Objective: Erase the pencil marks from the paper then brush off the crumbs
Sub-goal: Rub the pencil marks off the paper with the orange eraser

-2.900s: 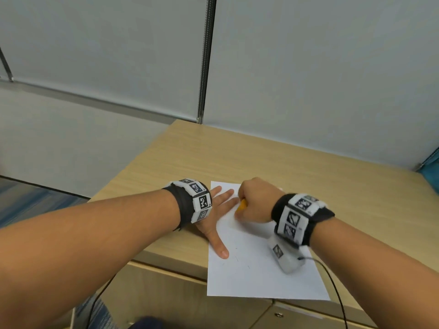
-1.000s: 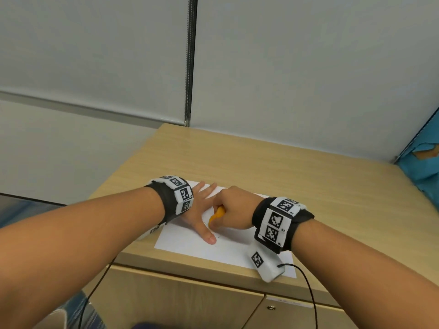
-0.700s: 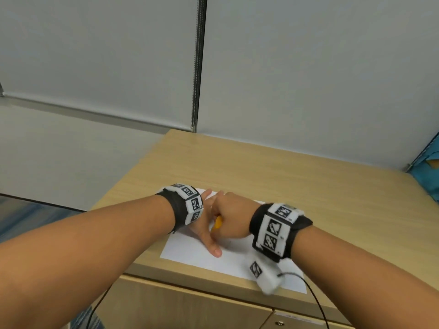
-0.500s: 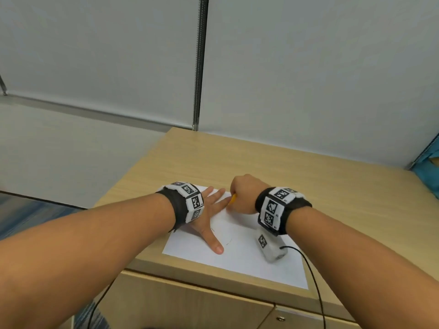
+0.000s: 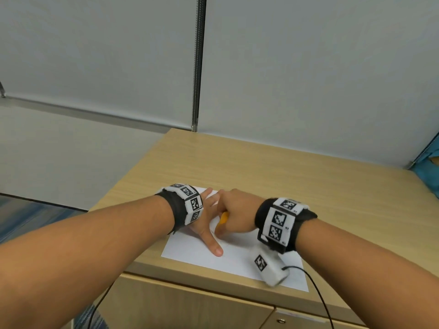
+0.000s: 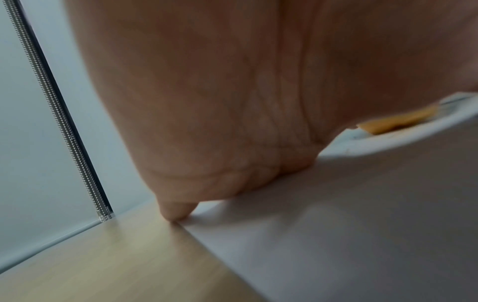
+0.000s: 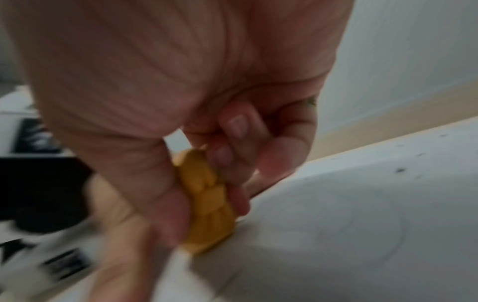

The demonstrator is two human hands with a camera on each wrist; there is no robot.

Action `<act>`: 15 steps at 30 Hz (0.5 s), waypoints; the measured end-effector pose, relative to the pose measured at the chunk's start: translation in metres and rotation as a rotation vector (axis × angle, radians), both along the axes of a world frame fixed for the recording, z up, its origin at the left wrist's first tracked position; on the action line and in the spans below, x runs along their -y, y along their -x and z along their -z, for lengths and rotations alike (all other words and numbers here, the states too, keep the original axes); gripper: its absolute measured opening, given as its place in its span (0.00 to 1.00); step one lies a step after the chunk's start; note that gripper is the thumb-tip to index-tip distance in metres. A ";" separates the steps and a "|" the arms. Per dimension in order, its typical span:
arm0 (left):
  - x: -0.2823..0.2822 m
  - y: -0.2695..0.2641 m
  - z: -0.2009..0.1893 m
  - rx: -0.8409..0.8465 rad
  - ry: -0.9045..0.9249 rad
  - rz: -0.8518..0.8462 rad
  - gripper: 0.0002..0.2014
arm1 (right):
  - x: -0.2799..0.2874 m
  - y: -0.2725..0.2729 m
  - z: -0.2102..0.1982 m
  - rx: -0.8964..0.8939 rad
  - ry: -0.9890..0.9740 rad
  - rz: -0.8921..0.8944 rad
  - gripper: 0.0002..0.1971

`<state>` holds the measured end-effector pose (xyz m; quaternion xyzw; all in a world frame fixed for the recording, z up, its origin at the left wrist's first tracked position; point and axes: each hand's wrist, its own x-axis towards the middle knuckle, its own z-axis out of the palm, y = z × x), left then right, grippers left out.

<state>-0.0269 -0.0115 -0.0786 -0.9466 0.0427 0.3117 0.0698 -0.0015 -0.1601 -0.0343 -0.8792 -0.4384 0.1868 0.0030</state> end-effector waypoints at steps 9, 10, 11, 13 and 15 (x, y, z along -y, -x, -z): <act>0.002 -0.001 0.000 -0.015 -0.005 -0.013 0.71 | -0.004 0.002 0.001 0.043 0.016 -0.045 0.10; 0.001 -0.001 0.000 -0.014 -0.001 -0.018 0.72 | -0.002 0.000 0.001 0.038 0.013 -0.038 0.12; 0.000 0.000 0.000 -0.004 0.004 -0.019 0.72 | -0.002 -0.008 0.000 0.062 -0.005 0.000 0.13; 0.000 0.000 0.001 0.021 0.014 -0.006 0.73 | -0.002 -0.026 -0.004 0.138 -0.062 0.097 0.13; 0.001 0.001 0.000 0.025 0.010 0.001 0.73 | -0.003 -0.026 -0.001 0.144 -0.104 0.104 0.11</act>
